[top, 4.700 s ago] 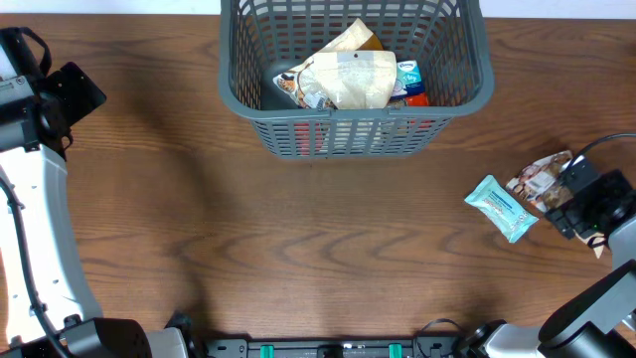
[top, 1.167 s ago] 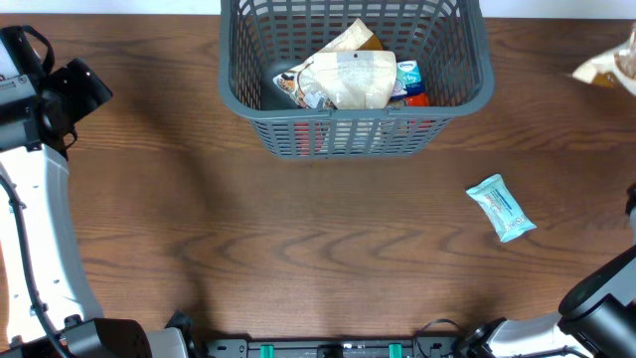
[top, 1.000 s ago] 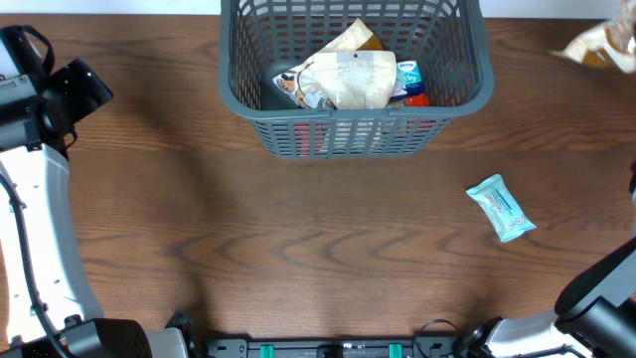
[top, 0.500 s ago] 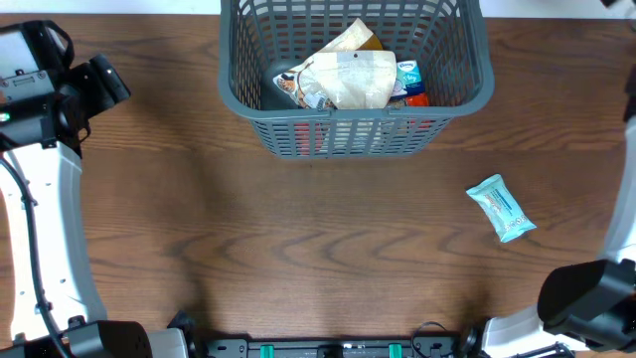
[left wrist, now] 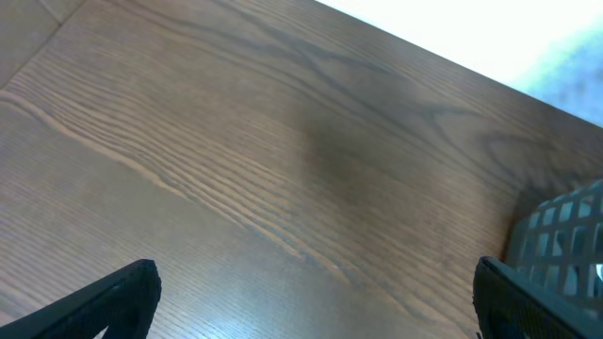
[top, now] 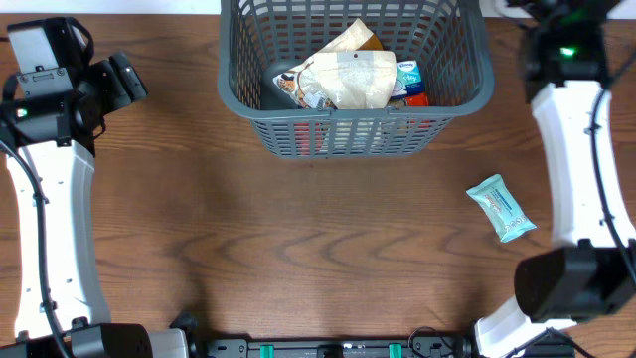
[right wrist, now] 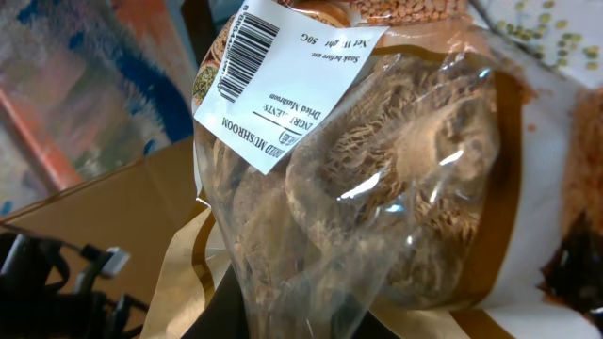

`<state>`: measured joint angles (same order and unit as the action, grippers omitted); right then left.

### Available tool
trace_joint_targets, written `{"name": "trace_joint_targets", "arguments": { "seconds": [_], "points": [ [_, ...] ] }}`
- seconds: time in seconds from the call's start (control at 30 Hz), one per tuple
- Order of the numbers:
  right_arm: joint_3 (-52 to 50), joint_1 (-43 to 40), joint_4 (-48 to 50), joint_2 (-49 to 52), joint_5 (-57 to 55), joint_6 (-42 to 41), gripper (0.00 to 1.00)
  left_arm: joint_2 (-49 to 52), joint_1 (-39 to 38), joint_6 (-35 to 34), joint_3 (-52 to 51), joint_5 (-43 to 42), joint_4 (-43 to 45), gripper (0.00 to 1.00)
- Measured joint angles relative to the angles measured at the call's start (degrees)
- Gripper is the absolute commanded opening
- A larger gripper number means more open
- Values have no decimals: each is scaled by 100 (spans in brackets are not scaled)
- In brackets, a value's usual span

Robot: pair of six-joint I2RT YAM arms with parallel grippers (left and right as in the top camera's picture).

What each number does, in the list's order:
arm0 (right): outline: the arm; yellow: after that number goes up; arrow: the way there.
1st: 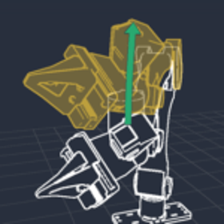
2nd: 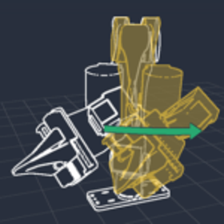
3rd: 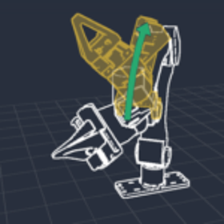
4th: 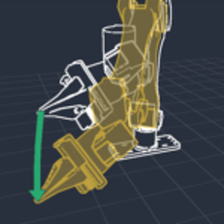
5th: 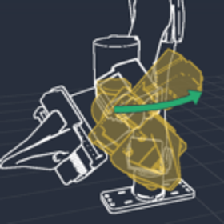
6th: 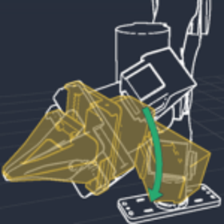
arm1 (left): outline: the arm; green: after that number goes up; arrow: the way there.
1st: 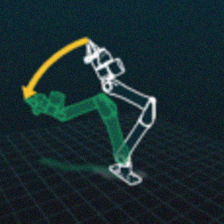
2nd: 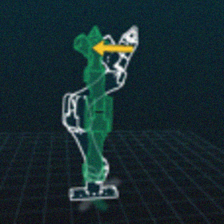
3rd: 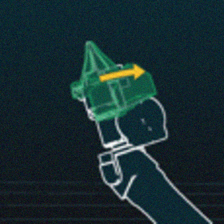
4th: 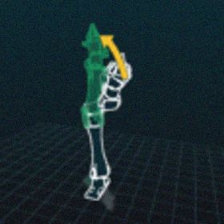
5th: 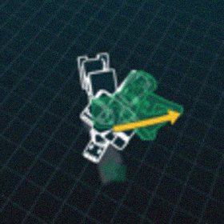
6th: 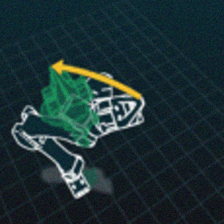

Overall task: Pack container
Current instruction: 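Carry the mushroom bag into the basket and open the right gripper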

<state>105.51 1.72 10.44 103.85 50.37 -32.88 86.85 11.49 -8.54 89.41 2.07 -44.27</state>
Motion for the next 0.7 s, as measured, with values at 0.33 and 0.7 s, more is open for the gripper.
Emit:
{"name": "trace_joint_targets", "arguments": {
  "seconds": [0.33,0.7],
  "points": [
    [-2,885,-887,706,173,-44,1,0,-205,0,0,-2,-20,99],
    [15,929,-3080,737,111,1058,1,0,-221,2,0,-17,-50,99]
  ]
}}
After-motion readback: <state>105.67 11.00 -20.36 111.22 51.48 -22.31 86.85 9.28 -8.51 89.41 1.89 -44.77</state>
